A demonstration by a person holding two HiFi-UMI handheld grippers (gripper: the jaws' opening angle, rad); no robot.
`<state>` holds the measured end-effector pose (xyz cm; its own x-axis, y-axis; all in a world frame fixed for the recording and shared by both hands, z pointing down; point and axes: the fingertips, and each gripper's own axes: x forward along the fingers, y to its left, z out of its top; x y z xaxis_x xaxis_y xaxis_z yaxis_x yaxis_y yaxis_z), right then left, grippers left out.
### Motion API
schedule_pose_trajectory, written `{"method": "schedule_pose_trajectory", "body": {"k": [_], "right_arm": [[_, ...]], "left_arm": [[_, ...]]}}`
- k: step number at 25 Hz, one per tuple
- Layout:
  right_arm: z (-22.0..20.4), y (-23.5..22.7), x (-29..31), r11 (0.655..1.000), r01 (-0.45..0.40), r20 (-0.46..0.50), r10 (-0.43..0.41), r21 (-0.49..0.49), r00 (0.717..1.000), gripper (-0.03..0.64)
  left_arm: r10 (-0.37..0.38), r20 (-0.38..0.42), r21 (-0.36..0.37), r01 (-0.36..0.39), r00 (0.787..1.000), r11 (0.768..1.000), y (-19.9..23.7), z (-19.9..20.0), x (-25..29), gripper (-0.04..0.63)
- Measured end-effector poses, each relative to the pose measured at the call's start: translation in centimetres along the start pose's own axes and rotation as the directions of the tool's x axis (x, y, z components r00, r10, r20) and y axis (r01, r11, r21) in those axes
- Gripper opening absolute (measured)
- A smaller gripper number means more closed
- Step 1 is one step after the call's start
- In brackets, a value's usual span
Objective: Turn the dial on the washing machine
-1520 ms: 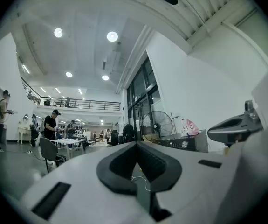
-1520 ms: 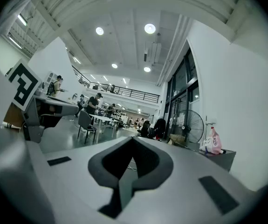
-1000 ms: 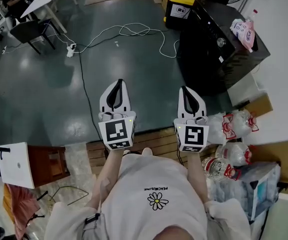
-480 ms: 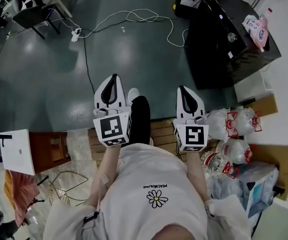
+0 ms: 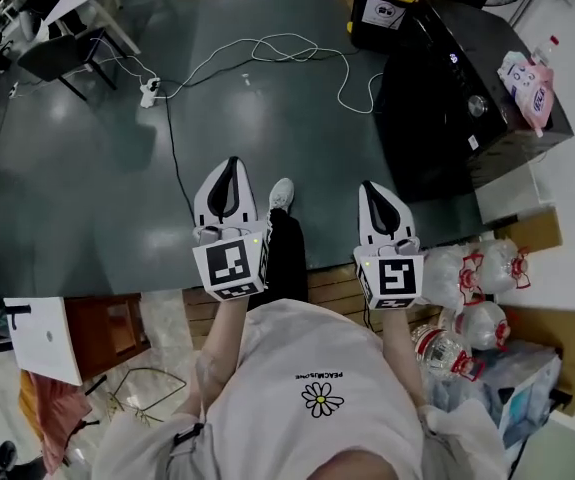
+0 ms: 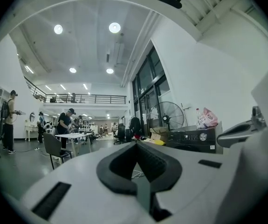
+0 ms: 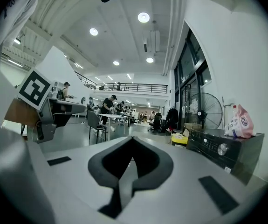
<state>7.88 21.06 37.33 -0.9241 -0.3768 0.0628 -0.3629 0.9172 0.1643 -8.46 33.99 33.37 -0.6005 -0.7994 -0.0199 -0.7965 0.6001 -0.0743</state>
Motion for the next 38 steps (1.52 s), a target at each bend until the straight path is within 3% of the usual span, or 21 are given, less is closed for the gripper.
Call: {"method": "schedule_pose_trajectory", "body": {"k": [8, 13, 18, 22, 26, 31, 38], "right_arm": [[-0.8, -3.6, 14.2, 1.0, 0.012, -0.073, -0.011, 0.019, 0.997, 0.003], [3.5, -7.5, 26.0, 0.998, 0.059, -0.075, -0.06, -0.011, 0.995, 0.003], [10.1, -11.0, 34.0, 0.995, 0.103, -0.067, -0.103, -0.011, 0.992, 0.003], [13.5, -12.1, 36.7, 0.994, 0.103, -0.038, -0.105, -0.033, 0.994, 0.003], [13.6, -12.8, 37.8, 0.994, 0.104, -0.038, -0.105, -0.036, 0.994, 0.003], [14.0, -13.3, 37.3, 0.993, 0.115, -0.012, -0.115, -0.016, 0.993, 0.003], [13.8, -17.5, 32.9, 0.967, 0.253, -0.03, -0.254, -0.037, 0.967, 0.003]], "left_arm": [[-0.029, -0.054, -0.009, 0.029, 0.998, 1.0, 4.8, -1.6, 14.8, 0.0], [-0.116, 0.007, -0.05, 0.116, 0.993, 0.992, 7.6, 1.2, 27.6, 0.0], [-0.178, 0.055, -0.014, 0.179, 0.983, 0.984, 9.2, 7.2, 36.5, 0.0], [-0.185, 0.071, -0.018, 0.186, 0.98, 0.982, 9.6, 9.8, 39.3, 0.0], [-0.209, 0.035, -0.033, 0.21, 0.977, 0.977, 8.4, 9.9, 40.4, 0.0], [-0.228, 0.044, -0.014, 0.229, 0.973, 0.973, 6.9, 11.2, 40.6, 0.0], [-0.334, 0.121, 0.017, 0.334, 0.935, 0.942, 1.3, 14.0, 40.7, 0.0]]}}
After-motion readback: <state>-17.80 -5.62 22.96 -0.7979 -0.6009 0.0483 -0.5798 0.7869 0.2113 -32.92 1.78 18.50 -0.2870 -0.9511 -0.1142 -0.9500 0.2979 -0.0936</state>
